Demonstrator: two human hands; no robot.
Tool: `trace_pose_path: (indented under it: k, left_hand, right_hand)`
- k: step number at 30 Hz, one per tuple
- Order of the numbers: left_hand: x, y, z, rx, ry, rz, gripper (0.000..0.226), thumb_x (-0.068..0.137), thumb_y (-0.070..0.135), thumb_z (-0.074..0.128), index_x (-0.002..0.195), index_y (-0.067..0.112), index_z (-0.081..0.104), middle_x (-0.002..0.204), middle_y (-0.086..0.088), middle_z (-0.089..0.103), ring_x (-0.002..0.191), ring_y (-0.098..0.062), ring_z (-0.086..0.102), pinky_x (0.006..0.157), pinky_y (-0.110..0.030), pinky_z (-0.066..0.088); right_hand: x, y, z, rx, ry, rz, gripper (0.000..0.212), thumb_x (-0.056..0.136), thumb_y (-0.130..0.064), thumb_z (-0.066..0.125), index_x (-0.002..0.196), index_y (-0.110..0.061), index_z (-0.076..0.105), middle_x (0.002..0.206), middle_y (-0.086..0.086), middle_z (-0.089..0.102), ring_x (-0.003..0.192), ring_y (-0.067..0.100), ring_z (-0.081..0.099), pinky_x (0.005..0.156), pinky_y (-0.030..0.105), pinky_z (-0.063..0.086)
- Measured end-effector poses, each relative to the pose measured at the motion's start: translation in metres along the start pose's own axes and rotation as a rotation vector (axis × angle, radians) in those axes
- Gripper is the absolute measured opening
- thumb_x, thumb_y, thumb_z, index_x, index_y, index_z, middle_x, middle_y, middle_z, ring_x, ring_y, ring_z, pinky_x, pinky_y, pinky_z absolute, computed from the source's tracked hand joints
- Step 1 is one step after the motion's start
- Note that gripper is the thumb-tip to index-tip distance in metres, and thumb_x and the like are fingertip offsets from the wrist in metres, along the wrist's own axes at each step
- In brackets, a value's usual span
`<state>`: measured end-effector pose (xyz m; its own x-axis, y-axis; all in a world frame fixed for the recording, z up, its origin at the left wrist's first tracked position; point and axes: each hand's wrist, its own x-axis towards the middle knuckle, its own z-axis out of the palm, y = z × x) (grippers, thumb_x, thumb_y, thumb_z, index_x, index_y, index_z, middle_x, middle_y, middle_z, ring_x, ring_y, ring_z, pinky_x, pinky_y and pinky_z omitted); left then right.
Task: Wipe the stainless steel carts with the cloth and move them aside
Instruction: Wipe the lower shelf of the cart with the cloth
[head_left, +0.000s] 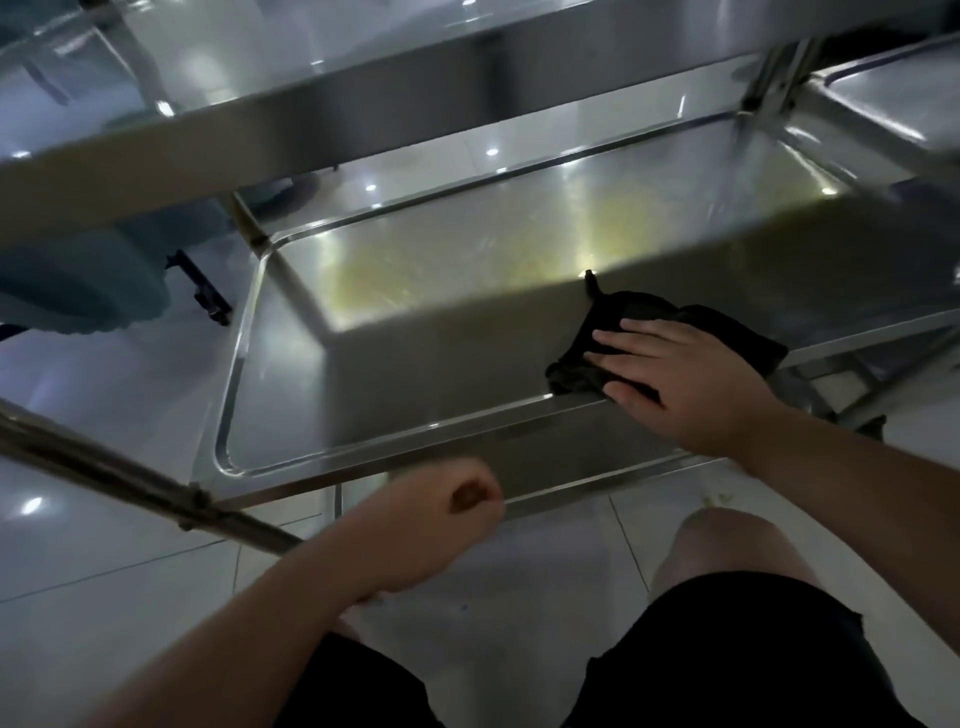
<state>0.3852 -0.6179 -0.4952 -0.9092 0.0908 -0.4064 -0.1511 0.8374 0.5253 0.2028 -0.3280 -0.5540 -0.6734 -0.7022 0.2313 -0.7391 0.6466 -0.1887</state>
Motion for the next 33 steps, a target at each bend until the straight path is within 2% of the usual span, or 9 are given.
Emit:
trace_pose_path:
  k: [3, 6, 9, 12, 15, 18, 22, 27, 33]
  left_hand:
    - [0.047, 0.049, 0.005, -0.033, 0.170, 0.213, 0.008, 0.099, 0.041, 0.063, 0.106, 0.040, 0.064, 0.096, 0.021, 0.066, 0.086, 0.005, 0.062, 0.070, -0.010, 0.043]
    - [0.094, 0.075, 0.013, 0.056, 0.330, 0.298, 0.026, 0.096, 0.040, 0.063, 0.121, 0.034, 0.059, 0.110, 0.018, 0.057, 0.102, -0.001, 0.054, 0.092, -0.026, 0.046]
    - [0.128, 0.089, 0.027, 0.217, 0.349, 0.296, 0.047, 0.096, 0.050, 0.060, 0.137, 0.028, 0.051, 0.132, 0.007, 0.049, 0.126, -0.015, 0.045, 0.108, -0.035, 0.038]
    - [0.147, 0.097, 0.044, 0.357, 0.337, 0.363, 0.064, 0.096, 0.057, 0.055, 0.151, 0.027, 0.041, 0.157, 0.006, 0.037, 0.146, -0.018, 0.032, 0.120, -0.039, 0.029]
    - [0.162, 0.105, 0.054, 0.543, 0.347, 0.419, 0.083, 0.099, 0.063, 0.045, 0.167, 0.024, 0.019, 0.175, 0.004, 0.013, 0.161, -0.016, 0.009, 0.127, -0.034, 0.005]
    - [0.170, 0.106, 0.057, 0.662, 0.362, 0.462, 0.086, 0.102, 0.063, 0.036, 0.170, 0.022, 0.004, 0.178, 0.002, -0.001, 0.163, -0.015, -0.002, 0.128, -0.031, -0.006]
    - [0.171, 0.100, 0.057, 0.651, 0.325, 0.492, 0.089, 0.101, 0.063, 0.036, 0.170, 0.022, -0.001, 0.178, 0.004, -0.004, 0.162, -0.010, -0.005, 0.130, -0.031, -0.002]
    - [0.172, 0.099, 0.057, 0.644, 0.313, 0.495, 0.096, 0.093, 0.068, 0.039, 0.169, 0.025, -0.001, 0.176, 0.007, -0.007, 0.162, -0.009, -0.008, 0.129, -0.031, -0.001]
    - [0.174, 0.095, 0.058, 0.666, 0.295, 0.503, 0.101, 0.091, 0.072, 0.042, 0.169, 0.027, -0.004, 0.176, 0.008, -0.011, 0.161, -0.008, -0.014, 0.130, -0.034, 0.001]
  right_hand:
    - [-0.007, 0.015, -0.006, -0.006, -0.008, 0.039, 0.052, 0.106, -0.058, 0.032, 0.147, -0.037, 0.057, 0.159, -0.015, 0.047, 0.153, 0.013, 0.034, 0.119, 0.048, 0.037]
    - [-0.018, 0.040, -0.016, -0.019, -0.024, 0.079, 0.056, 0.105, -0.061, 0.030, 0.148, -0.036, 0.057, 0.160, -0.013, 0.046, 0.154, 0.016, 0.032, 0.118, 0.051, 0.037]
    - [-0.036, 0.076, -0.028, -0.029, -0.021, 0.148, 0.056, 0.105, -0.060, 0.031, 0.148, -0.035, 0.057, 0.159, -0.012, 0.047, 0.153, 0.017, 0.035, 0.116, 0.053, 0.039]
    - [-0.056, 0.118, -0.042, -0.035, -0.013, 0.233, 0.056, 0.106, -0.064, 0.029, 0.150, -0.038, 0.053, 0.159, -0.013, 0.046, 0.152, 0.016, 0.036, 0.118, 0.054, 0.038]
    - [-0.070, 0.149, -0.053, -0.036, -0.023, 0.339, 0.063, 0.103, -0.072, 0.020, 0.152, -0.043, 0.047, 0.160, -0.016, 0.043, 0.153, 0.010, 0.032, 0.125, 0.047, 0.030]
    - [-0.076, 0.166, -0.060, -0.037, -0.051, 0.415, 0.067, 0.102, -0.072, 0.017, 0.154, -0.042, 0.046, 0.163, -0.020, 0.035, 0.155, 0.008, 0.025, 0.128, 0.041, 0.021]
    - [-0.081, 0.189, -0.069, -0.054, -0.103, 0.533, 0.062, 0.105, -0.066, 0.018, 0.160, -0.043, 0.033, 0.168, -0.019, 0.022, 0.158, 0.012, 0.016, 0.127, 0.034, 0.009]
    - [-0.060, 0.219, -0.077, -0.117, -0.234, 0.679, 0.064, 0.107, -0.057, 0.015, 0.166, -0.031, 0.016, 0.174, -0.003, 0.009, 0.161, 0.027, 0.009, 0.129, 0.047, 0.012]
    - [-0.017, 0.249, -0.075, -0.085, -0.254, 0.741, 0.062, 0.110, -0.054, 0.019, 0.167, -0.030, 0.011, 0.175, 0.000, 0.004, 0.161, 0.031, 0.002, 0.128, 0.052, 0.008]
